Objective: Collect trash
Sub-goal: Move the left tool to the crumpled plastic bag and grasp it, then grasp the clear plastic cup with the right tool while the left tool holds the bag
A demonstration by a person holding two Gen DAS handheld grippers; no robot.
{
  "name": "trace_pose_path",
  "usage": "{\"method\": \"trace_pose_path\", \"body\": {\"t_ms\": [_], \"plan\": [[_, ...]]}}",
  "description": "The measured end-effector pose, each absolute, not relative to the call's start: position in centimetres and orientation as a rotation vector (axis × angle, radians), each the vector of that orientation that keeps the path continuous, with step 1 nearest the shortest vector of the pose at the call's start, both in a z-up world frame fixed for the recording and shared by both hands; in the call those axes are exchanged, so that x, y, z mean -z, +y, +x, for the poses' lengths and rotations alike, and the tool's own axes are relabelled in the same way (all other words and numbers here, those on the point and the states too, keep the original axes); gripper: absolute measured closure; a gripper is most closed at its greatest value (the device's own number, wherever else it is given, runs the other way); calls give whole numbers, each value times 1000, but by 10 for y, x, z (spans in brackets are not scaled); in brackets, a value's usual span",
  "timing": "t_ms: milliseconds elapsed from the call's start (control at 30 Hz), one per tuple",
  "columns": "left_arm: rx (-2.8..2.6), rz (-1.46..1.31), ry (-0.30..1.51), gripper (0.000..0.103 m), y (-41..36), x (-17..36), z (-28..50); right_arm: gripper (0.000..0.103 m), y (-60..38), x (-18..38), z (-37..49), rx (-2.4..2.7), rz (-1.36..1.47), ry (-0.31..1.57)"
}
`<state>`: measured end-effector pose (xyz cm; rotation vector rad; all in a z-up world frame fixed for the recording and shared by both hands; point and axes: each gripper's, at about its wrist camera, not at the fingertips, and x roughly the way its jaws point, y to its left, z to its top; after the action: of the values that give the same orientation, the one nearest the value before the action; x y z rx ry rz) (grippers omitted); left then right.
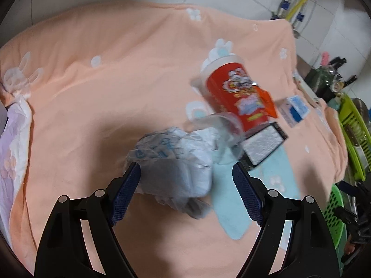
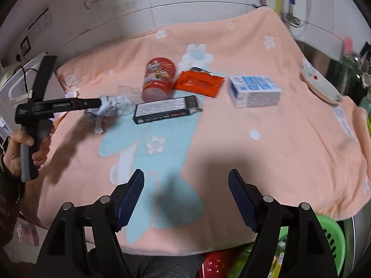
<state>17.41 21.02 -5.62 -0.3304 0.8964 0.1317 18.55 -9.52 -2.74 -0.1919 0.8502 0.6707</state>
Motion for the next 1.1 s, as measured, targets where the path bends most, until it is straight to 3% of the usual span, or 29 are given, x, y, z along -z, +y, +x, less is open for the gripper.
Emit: {"method": "trace_pose_path", "body": {"t_ms": [333, 433, 567, 700, 1100], "plan": [[-132, -364, 903, 24, 219, 74, 182, 31, -58, 29, 193, -728, -220, 852], [-117, -391, 887, 35, 224, 74, 181, 31, -47, 28, 195, -746, -226, 847], [-96, -416, 863, 58, 228, 72, 174, 31, -35, 27, 198, -767, -230, 843], [-88, -427, 835, 65, 228, 67, 162, 31, -17, 25, 202, -797, -241, 834], [-117, -455, 736, 68, 238, 44, 118, 33, 53, 22, 223, -895, -262, 817]]}}
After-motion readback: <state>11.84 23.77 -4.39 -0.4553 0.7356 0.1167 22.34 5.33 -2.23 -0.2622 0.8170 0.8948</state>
